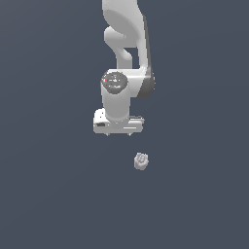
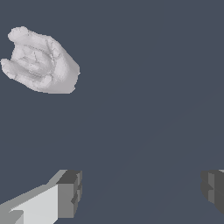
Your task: Pick up the object and move it to a goal position.
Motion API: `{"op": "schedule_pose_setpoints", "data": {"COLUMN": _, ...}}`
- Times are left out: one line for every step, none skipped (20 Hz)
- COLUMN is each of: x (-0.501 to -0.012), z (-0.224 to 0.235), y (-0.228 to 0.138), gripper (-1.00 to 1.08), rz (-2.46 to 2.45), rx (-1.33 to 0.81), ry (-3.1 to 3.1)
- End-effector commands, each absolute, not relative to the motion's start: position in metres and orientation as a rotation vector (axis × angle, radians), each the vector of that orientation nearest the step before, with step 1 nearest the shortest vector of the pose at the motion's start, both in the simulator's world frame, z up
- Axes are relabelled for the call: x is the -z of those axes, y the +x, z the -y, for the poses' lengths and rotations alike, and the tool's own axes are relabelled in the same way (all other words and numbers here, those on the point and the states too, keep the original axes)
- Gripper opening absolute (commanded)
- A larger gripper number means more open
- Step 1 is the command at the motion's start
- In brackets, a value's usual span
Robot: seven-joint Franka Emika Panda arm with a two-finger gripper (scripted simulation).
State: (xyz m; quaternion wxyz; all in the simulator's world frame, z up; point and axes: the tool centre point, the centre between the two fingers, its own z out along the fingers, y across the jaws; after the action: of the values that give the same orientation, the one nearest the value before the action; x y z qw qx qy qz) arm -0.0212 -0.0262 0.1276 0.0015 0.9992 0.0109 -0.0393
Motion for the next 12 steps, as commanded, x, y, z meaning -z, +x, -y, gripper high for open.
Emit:
{"op": "schedule_pose_setpoints", "data": {"x": -0.128, "z": 0.026, "y": -0.021, "gripper": 1.00, "rz": -0.034, "rx": 0.123, "ry": 3.136}}
{"op": "schedule_pose_setpoints", "data": {"x": -0.127, "z": 0.025, "y": -0.021, "gripper": 1.00, "rz": -0.036, "rx": 0.123, "ry": 3.137}}
{"op": "schedule_pose_setpoints", "data": {"x": -0.127, "z": 0.023, "y": -0.021, "gripper": 1.00, "rz": -0.041, "rx": 0.124, "ry": 3.138}}
{"op": "schedule_pose_setpoints", "data": {"x": -0.127, "z": 0.019, "y": -0.021, "gripper": 1.00, "rz": -0.051, "rx": 0.126, "ry": 3.141}}
{"op": "schedule_pose_setpoints", "data": {"x": -0.126, "z": 0.013, "y": -0.021, "gripper": 1.00, "rz": -0.063, "rx": 0.127, "ry": 3.146}}
{"op": "schedule_pose_setpoints", "data": {"x": -0.125, "z": 0.005, "y": -0.021, "gripper": 1.00, "rz": -0.079, "rx": 0.130, "ry": 3.151}}
{"op": "schedule_pose_setpoints", "data": {"x": -0.124, "z": -0.001, "y": -0.021, "gripper": 1.00, "rz": -0.094, "rx": 0.132, "ry": 3.155}}
{"op": "schedule_pose_setpoints", "data": {"x": -0.124, "z": -0.007, "y": -0.021, "gripper": 1.00, "rz": -0.105, "rx": 0.134, "ry": 3.159}}
{"op": "schedule_pose_setpoints", "data": {"x": -0.123, "z": -0.010, "y": -0.021, "gripper": 1.00, "rz": -0.113, "rx": 0.135, "ry": 3.161}}
{"op": "schedule_pose_setpoints", "data": {"x": -0.123, "z": -0.012, "y": -0.021, "gripper": 1.00, "rz": -0.117, "rx": 0.136, "ry": 3.163}}
{"op": "schedule_pose_setpoints", "data": {"x": -0.123, "z": -0.012, "y": -0.022, "gripper": 1.00, "rz": -0.117, "rx": 0.136, "ry": 3.163}}
{"op": "schedule_pose_setpoints", "data": {"x": -0.123, "z": -0.010, "y": -0.021, "gripper": 1.00, "rz": -0.114, "rx": 0.136, "ry": 3.162}}
